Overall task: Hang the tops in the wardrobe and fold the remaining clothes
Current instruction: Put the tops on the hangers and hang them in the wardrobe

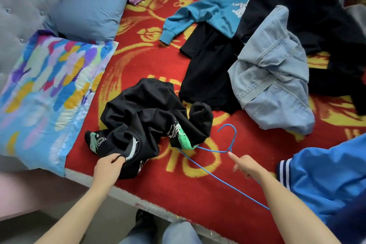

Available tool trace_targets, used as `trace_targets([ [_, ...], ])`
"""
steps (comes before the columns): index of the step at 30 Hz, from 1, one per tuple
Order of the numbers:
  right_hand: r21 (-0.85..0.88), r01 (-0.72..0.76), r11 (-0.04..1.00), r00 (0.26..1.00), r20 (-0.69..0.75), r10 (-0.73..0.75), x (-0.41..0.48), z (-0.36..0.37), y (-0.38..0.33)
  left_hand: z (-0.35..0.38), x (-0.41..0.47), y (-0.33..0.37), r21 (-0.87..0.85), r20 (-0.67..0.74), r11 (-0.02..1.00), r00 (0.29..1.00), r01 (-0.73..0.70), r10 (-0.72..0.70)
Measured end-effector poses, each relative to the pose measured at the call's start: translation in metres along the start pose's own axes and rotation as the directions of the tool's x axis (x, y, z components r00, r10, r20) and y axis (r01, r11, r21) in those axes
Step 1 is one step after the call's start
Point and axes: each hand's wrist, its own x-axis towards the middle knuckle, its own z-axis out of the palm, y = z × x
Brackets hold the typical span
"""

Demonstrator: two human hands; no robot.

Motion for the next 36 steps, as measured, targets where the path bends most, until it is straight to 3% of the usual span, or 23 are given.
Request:
trace_targets([
  [3,-0.364,0.036,0.931,0.994,-0.084,-0.071,-0.022,0.002,-0.025,-0.009,-0.005,0.004,0.003,-0.013,0.999,0.999,-0.036,0.036],
  [5,-0.509,0.075,0.857,0.964,-0.181,-0.193,-0.039,0.003,-0.043,-0.017,-0.009,0.005,-0.003,-0.035,0.998,0.997,-0.065,0.065],
  [7,-0.564,0.151,0.812,0.906,-0.251,-0.342,-0.058,0.003,-0.061,-0.03,-0.015,0.005,-0.017,-0.061,0.994,0.993,-0.106,0.105],
  [9,-0.588,0.235,0.774,0.872,-0.224,-0.436,-0.07,0.001,-0.076,-0.042,-0.017,0.001,-0.035,-0.083,0.99,0.988,-0.134,0.13],
  [14,-0.63,0.333,0.702,0.888,-0.04,-0.458,-0.121,-0.011,-0.122,-0.082,-0.013,-0.013,-0.085,-0.082,0.969,0.971,-0.232,0.225],
  [18,-0.742,0.336,0.58,0.8,-0.101,-0.592,-0.188,-0.022,-0.171,-0.11,0.002,-0.015,-0.147,-0.039,0.947,0.958,-0.286,0.284],
  [23,-0.505,0.656,0.561,0.579,-0.14,-0.803,-0.258,-0.01,-0.245,-0.157,0.013,-0.001,-0.264,-0.012,0.885,0.919,-0.383,0.394],
  [28,-0.523,0.71,0.472,0.446,-0.184,-0.876,-0.302,0.012,-0.297,-0.204,0.009,0.022,-0.401,-0.049,0.802,0.885,-0.442,0.463],
  [36,-0.493,0.769,0.406,0.348,-0.21,-0.914,-0.356,0.031,-0.342,-0.242,0.024,0.027,-0.452,-0.151,0.744,0.864,-0.492,0.48],
])
